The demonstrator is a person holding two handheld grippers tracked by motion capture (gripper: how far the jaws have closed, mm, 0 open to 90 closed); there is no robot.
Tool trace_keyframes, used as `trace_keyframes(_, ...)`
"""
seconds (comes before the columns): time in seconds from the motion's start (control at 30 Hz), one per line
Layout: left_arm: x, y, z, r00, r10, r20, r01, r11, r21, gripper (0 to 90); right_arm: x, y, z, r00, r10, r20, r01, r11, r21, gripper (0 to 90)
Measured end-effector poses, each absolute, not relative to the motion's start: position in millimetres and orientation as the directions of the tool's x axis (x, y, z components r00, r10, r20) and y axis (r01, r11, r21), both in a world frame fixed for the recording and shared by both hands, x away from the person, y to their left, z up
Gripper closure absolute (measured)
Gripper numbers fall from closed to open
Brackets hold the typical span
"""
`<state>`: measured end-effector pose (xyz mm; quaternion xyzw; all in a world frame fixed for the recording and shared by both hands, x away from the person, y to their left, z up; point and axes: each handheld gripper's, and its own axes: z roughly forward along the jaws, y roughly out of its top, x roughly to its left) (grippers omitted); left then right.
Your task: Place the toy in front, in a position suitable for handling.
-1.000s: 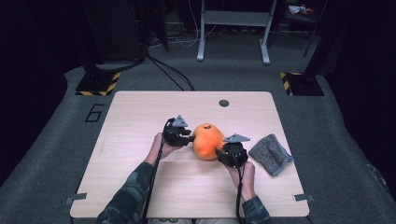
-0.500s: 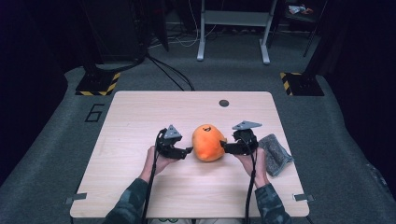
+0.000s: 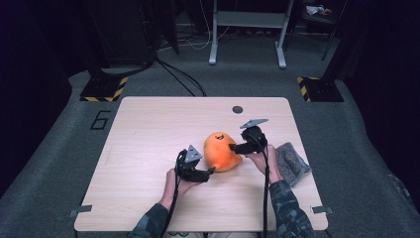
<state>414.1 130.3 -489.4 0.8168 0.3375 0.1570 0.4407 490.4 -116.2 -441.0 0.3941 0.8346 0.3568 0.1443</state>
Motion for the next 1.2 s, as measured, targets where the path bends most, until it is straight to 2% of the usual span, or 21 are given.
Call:
trace_keyframes(0.07,415.5,127.6,-491.8,0.723,0.689,-0.049,0.420,-0.382,0.823,24.6,492.9,-116.0,-445.2,-0.656,0.752,0.060,0.562,0.435,0.703,33.3)
trace_keyframes(0.23,419.6,122.2,-497.9,0.734,0.677,-0.051,0.423,-0.397,0.815,29.7,496.6,-117.1,-453.8,-0.699,0.703,0.129,0.577,0.449,0.682,48.9)
trace_keyframes(0.47,421.2,117.6,-503.4,0.734,0.679,-0.029,0.410,-0.409,0.815,47.4,496.3,-116.7,-464.7,-0.703,0.685,0.191,0.601,0.429,0.675,69.2)
trace_keyframes(0.6,421.4,115.6,-505.8,0.727,0.686,-0.030,0.413,-0.402,0.817,62.9,491.7,-114.1,-471.0,-0.692,0.696,0.192,0.604,0.411,0.683,78.5)
trace_keyframes(0.7,421.2,116.4,-504.2,0.731,0.682,-0.025,0.409,-0.409,0.816,71.5,487.1,-112.6,-470.4,-0.690,0.706,0.158,0.582,0.412,0.702,81.7)
trace_keyframes(0.8,423.4,120.8,-497.2,0.741,0.671,-0.006,0.385,-0.417,0.823,76.3,482.6,-113.0,-462.6,-0.682,0.721,0.124,0.560,0.406,0.722,83.6)
trace_keyframes(1.2,442.6,133.8,-454.8,0.808,0.589,0.022,0.325,-0.477,0.816,78.4,458.2,-109.0,-423.7,-0.598,0.799,0.073,0.557,0.348,0.754,84.4)
